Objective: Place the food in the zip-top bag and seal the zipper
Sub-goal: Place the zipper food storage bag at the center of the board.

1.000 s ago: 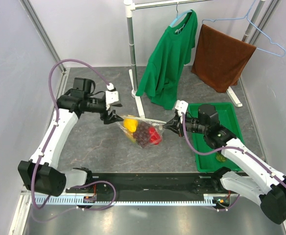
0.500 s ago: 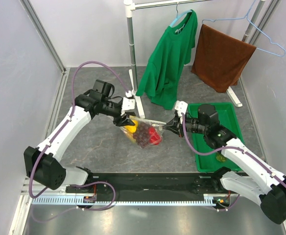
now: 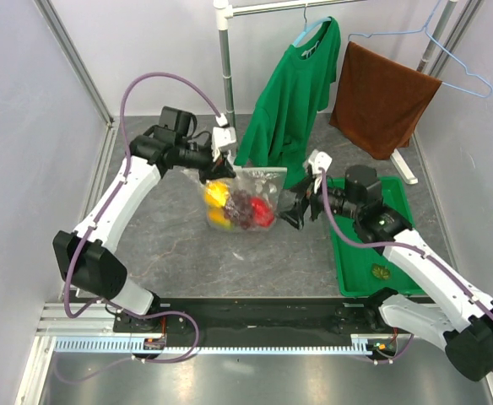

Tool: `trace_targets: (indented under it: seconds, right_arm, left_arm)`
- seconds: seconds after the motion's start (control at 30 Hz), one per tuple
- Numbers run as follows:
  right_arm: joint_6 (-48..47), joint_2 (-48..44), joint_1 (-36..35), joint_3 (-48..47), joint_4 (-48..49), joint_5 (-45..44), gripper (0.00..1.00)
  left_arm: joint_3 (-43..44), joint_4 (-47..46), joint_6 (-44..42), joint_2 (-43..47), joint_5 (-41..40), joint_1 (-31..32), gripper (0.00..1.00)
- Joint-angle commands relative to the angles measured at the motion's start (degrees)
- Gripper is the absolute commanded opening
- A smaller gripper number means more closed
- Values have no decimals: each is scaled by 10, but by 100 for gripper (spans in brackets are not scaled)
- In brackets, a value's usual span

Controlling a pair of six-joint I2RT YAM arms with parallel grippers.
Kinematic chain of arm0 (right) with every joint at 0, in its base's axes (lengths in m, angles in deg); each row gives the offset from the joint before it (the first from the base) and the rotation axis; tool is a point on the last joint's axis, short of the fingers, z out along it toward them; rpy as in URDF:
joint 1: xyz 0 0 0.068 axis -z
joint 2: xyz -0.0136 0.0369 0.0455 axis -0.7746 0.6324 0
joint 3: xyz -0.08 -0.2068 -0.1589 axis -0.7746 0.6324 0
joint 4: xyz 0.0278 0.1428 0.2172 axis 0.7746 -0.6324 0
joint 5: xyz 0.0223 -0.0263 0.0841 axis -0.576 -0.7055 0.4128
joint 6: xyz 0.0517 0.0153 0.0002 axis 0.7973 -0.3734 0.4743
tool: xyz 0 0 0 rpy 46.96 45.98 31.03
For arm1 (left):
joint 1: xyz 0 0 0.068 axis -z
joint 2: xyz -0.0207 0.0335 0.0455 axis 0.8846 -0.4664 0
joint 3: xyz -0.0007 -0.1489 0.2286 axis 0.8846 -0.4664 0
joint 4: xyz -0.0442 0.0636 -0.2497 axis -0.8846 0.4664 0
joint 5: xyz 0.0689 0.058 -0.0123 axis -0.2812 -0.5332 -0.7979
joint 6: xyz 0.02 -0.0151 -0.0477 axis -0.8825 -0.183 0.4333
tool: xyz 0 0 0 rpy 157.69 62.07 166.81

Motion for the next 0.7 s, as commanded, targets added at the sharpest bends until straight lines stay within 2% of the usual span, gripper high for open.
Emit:
trace_targets:
  seconds: [0.0,0.17,0.27,0.33,0.47,0.67]
  right_arm:
    - [82,16,39,-84,11,-44,98]
    - [119,29,87,-130,-1,-37,98]
    - [120,28,110,-133,-9,-28,98]
    - [115,27,121,-131,-13,-25,98]
    - [100,31,133,-134,-32,-13,98]
    - [79,32,133,-127,-51,-7,98]
  left_arm:
    - [88,-45,88,-13,6,-4,2]
    - [60,-46,62,-6,-12,6,2]
    - [-16,-52,56,16,-19,29,2]
    - [-98,-66,57,43,-34,67,2]
    - [-231,-105,86,82,-79,128,2]
    - [-270,-119,171,71,-67,179,2]
